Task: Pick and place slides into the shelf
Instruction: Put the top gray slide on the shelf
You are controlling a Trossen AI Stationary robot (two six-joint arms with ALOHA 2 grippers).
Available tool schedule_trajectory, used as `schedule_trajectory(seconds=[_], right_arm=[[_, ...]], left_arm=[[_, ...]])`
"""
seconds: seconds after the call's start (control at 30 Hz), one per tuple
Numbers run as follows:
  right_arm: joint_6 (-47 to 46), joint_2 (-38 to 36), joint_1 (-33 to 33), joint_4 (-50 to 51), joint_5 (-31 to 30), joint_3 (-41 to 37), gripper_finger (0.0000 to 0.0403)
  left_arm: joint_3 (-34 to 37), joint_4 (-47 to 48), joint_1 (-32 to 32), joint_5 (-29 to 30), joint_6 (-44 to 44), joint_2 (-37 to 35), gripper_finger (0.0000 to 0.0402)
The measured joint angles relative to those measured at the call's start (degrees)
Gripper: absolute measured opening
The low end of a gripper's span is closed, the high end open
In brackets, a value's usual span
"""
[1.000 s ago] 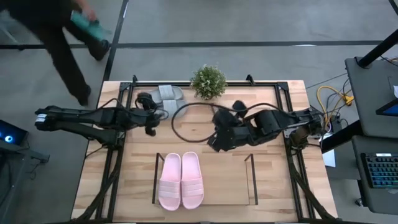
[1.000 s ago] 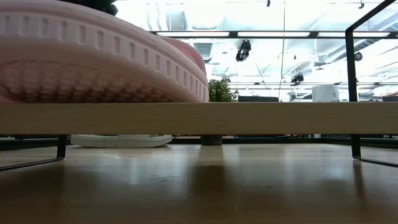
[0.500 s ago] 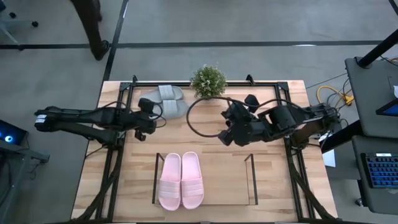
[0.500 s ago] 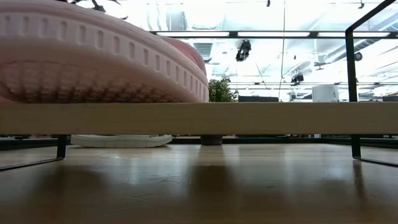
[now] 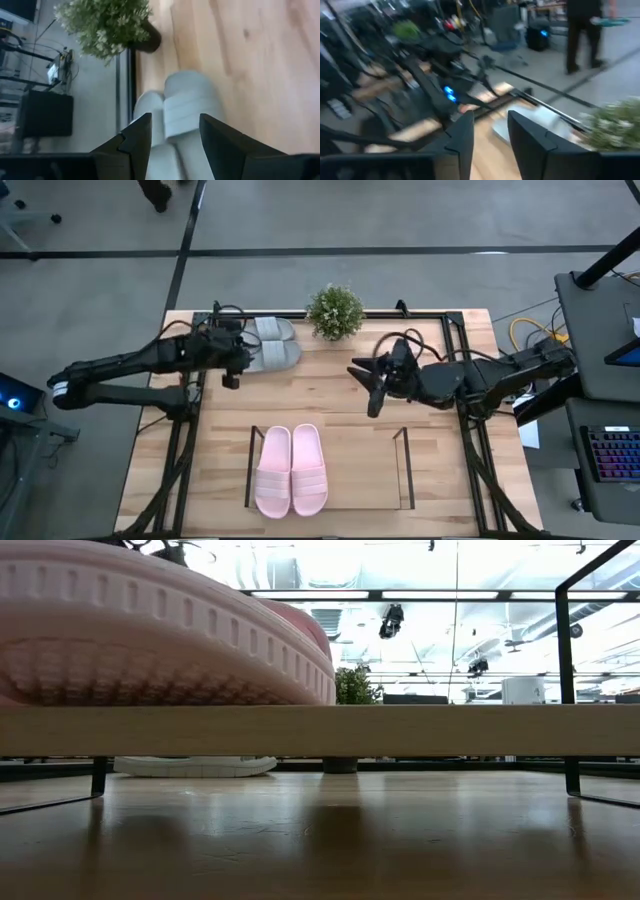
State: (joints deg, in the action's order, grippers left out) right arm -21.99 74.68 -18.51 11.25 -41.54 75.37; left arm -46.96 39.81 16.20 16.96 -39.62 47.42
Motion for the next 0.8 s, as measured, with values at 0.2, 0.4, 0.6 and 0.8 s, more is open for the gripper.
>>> schedule_trajectory(seconds=[0.2,0.4,0.6,0.8], right_arm=[[-0.33,-2.08,0.28,-12.7,2.58,-10.12,0.0132],[-0.95,-2.12,0.27,-20.77,4.67,-13.96,0.0131],[-3.07,-2.23,0.27,-20.84,5.79,-13.47,0.0125],[-2.57,-2.23,0.27,-20.73,5.73,-13.03,0.0131]], left_arm=[[1.55,1.65,6.8,-0.16,-14.46,3.55,0.0151],[1.68,0.61,11.74,0.5,-20.03,11.17,0.015],[2.25,-0.15,15.28,-0.23,-20.37,16.03,0.015],[2.25,-8.41,16.11,-0.7,-25.43,16.4,0.015]])
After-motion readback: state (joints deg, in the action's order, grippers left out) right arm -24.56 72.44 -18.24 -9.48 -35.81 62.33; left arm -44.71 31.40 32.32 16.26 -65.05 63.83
